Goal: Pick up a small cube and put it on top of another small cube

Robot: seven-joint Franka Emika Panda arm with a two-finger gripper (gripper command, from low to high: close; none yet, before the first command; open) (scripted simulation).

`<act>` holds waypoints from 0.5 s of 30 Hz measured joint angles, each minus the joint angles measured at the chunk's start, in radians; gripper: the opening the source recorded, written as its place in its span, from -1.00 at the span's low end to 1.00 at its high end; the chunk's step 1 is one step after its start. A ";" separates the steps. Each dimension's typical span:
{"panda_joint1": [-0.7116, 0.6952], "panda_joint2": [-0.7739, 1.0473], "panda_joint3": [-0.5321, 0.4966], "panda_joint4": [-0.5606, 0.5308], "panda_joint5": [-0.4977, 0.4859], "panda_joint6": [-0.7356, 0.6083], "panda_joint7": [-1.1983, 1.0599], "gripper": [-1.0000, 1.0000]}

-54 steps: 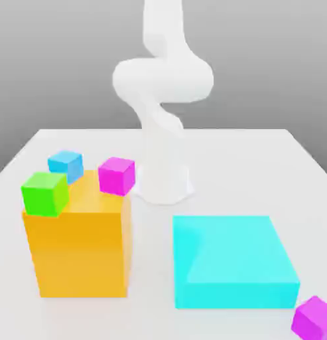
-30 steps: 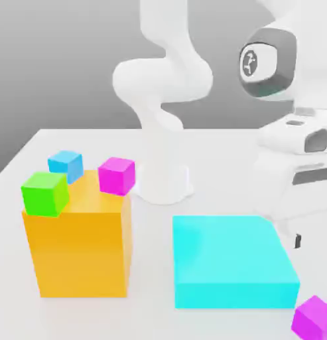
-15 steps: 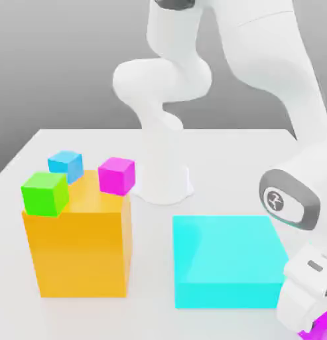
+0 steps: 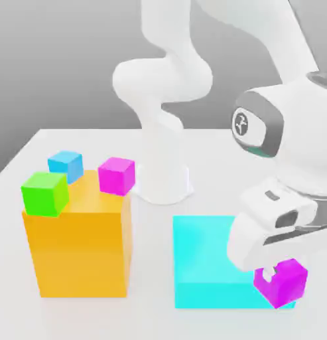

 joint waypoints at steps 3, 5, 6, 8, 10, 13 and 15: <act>-0.064 -0.108 -0.026 -0.041 0.014 -0.065 0.015 -1.00; -0.090 -0.181 -0.040 -0.069 0.024 -0.109 0.024 -1.00; -0.100 -0.217 -0.048 -0.082 0.030 -0.131 0.028 -1.00; -0.121 -0.289 -0.069 -0.110 0.040 -0.174 0.037 -1.00; -0.146 -0.362 -0.092 -0.138 0.050 -0.218 0.047 -1.00; -0.184 -0.470 -0.126 -0.179 0.064 -0.283 0.062 -1.00; -0.210 -0.543 -0.149 -0.206 0.074 -0.326 0.072 -1.00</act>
